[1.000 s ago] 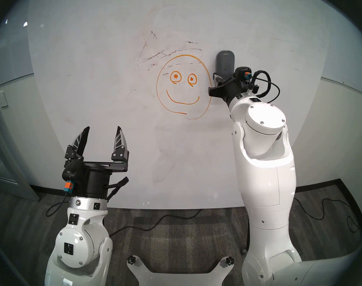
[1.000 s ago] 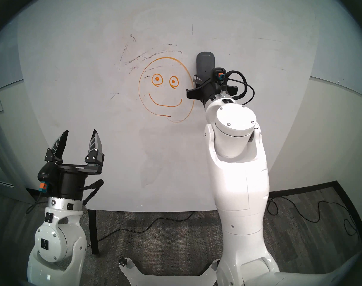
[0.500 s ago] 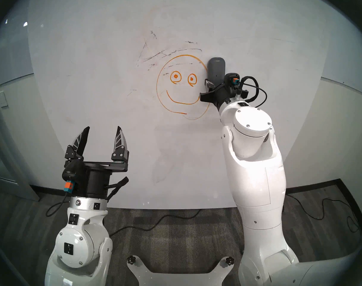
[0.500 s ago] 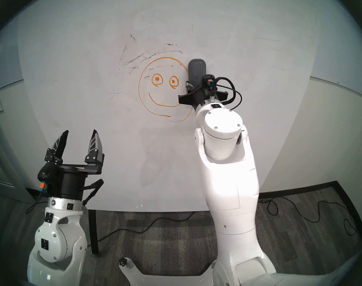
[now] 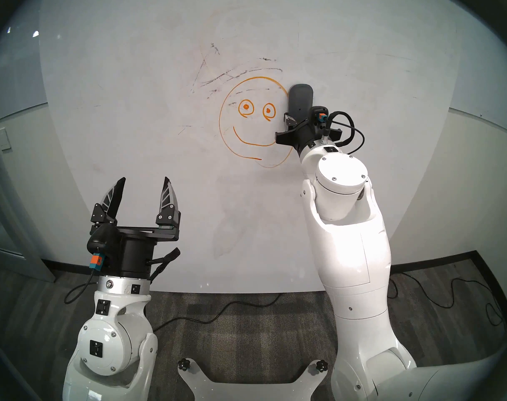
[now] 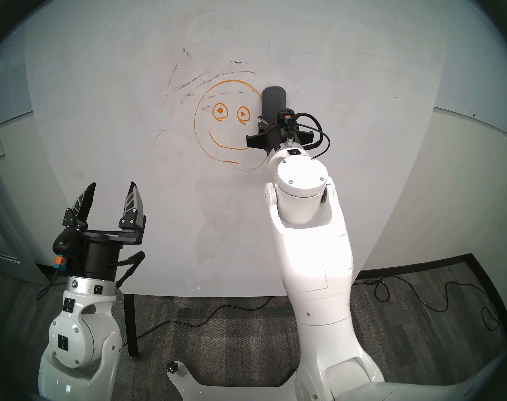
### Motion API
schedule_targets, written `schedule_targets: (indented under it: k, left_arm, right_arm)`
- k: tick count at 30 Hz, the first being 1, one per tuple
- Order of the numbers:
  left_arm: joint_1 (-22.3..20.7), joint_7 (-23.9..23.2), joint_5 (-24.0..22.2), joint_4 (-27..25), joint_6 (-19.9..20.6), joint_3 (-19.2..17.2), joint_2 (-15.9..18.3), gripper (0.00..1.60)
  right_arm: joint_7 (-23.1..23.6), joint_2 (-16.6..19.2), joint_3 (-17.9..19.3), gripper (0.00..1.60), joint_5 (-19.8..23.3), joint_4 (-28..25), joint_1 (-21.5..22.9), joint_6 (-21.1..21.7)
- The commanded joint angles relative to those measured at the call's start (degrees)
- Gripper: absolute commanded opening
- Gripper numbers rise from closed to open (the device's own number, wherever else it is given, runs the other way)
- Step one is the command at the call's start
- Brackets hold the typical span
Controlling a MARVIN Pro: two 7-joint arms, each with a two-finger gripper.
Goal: Erase all marks on the whiteboard with the eraser
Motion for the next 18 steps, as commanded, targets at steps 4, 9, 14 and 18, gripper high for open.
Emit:
schedule_targets:
  k: [4,9,14,18]
  left_arm:
    - [0.0,0.0,-0.1,-1.1,-0.1,0.0,0.0,1.60]
    - [0.0,0.0,0.0,-1.1,-0.1,0.0,0.0,1.60]
    - [0.0,0.0,-0.1,-1.1,-0.1,0.0,0.0,1.60]
    - [0.0,0.0,-0.1,-1.1,-0.1,0.0,0.0,1.60]
  right_arm:
    - [1.4,-0.6,-2.8,0.00,0.5,-2.2,-0.1,-1.0]
    - [2.0,-0.2,-3.9,0.00,0.4,-3.9,-0.9,-0.9]
    - [2.1,0.0,-4.3,0.00,0.1,-4.9,-1.0,-0.5]
    - [1.9,0.1,-4.3,0.00,-0.3,-5.1,-0.5,-0.3]
